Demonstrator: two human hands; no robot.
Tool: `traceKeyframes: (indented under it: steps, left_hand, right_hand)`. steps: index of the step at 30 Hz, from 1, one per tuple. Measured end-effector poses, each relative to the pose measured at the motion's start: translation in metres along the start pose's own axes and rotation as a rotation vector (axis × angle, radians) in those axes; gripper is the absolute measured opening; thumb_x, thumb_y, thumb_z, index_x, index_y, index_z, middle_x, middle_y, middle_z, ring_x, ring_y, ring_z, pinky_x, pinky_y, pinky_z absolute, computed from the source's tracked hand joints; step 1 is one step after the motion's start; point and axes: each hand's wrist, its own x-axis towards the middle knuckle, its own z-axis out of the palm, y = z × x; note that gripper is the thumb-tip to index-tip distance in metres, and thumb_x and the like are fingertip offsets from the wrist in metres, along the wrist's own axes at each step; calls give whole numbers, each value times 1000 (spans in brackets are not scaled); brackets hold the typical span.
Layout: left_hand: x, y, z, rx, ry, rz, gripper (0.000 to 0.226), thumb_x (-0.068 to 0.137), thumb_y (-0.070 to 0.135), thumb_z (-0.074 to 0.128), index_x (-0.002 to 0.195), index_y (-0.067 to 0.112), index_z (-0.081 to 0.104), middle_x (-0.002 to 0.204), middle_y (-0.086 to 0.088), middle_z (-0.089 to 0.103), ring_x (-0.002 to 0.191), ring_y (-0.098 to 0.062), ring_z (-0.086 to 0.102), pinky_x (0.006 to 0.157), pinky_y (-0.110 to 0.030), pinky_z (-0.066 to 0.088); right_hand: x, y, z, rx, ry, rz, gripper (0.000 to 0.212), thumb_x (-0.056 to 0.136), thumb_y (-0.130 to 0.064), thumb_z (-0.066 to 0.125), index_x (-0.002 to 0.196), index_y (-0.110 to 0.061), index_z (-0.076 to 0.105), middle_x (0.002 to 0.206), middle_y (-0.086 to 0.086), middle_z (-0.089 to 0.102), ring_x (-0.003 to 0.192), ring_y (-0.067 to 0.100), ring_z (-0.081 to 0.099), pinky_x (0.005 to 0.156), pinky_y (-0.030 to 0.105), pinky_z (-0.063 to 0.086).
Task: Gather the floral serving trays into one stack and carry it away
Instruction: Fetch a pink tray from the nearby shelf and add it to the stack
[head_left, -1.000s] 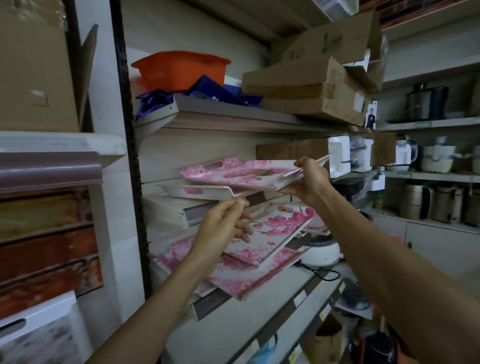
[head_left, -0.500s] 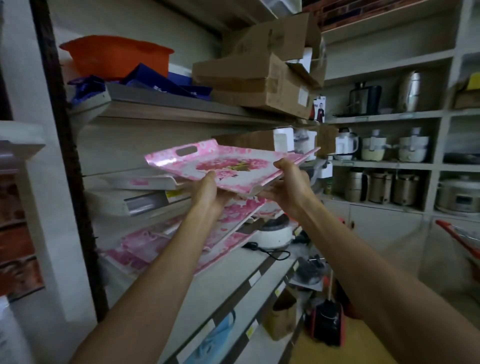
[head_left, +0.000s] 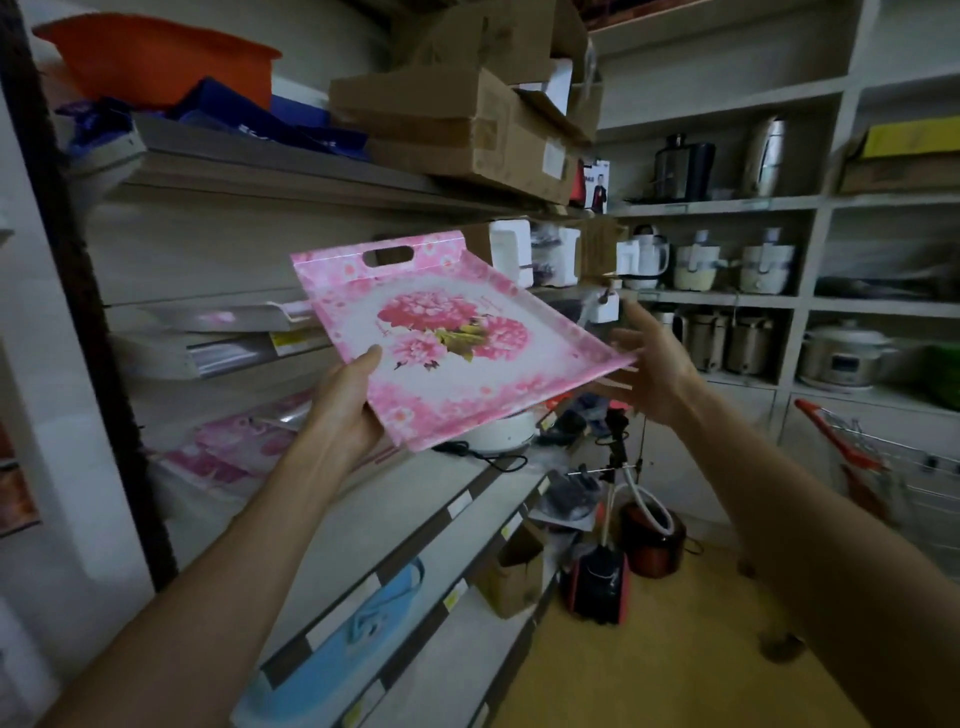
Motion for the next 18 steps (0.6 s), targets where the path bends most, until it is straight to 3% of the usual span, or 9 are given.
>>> traceKeyframes:
  steps: [3,4,7,10,12,15,16,18]
  left_hand:
    - [-18,-7,-10,45,29,-34,31,98,23,52,126,12,57,122,-12,68,103,-27,69,69,-39,59]
    - [-24,-10,-12,63,34,-28,32,97,24,53,127,11,57,124,-13,67,105,-28,68,71,-39,59]
    - [-46,-20,-15,125,41,8,26,97,23,54,120,12,61,111,-11,72,88,-24,74,62,-35,61]
    - [-73,-30,-16,153,60,54,21,97,21,55,114,11,63,91,-5,77,74,-20,75,55,-32,60]
    - [-87,-35,-18,180,49,81,25,97,22,55,118,11,62,97,-5,76,79,-20,75,58,-32,59]
    - [-107,-43,-22,210,33,112,24,98,21,52,118,11,62,93,-1,77,80,-18,75,60,-30,59]
    - [-114,-45,-23,215,27,115,22,98,20,51,115,11,62,89,0,78,78,-17,75,59,-29,59]
    - [-126,-47,-26,233,37,113,20,99,20,49,114,13,61,87,3,78,77,-15,75,59,-27,59]
  right_hand:
    - [-10,-3,-17,-165,-22,-36,64,91,-59,50,121,-3,60,111,19,69,102,36,67,78,46,58]
    - [-12,-3,-21,-228,-32,-51,60,92,-57,50,119,-5,63,108,17,71,96,33,70,73,42,59]
    - [-17,-3,-22,-410,-69,-90,57,91,-58,53,113,-8,66,93,11,74,78,26,73,61,34,59]
    - [-23,5,-16,-520,-92,-118,57,90,-60,53,106,-7,67,95,14,73,82,31,72,77,46,61]
    - [-26,13,-11,-558,-119,-147,62,91,-60,51,110,-3,67,94,13,71,81,29,70,80,48,60]
    - [-30,28,-2,-534,-173,-151,50,100,-44,46,109,2,64,72,4,59,54,5,61,51,22,52]
    - [-31,34,0,-502,-177,-139,49,101,-39,46,115,5,62,73,6,58,55,6,60,52,20,49]
    - [-30,47,5,-398,-148,-102,47,101,-37,47,115,4,63,88,12,62,75,20,61,67,32,50]
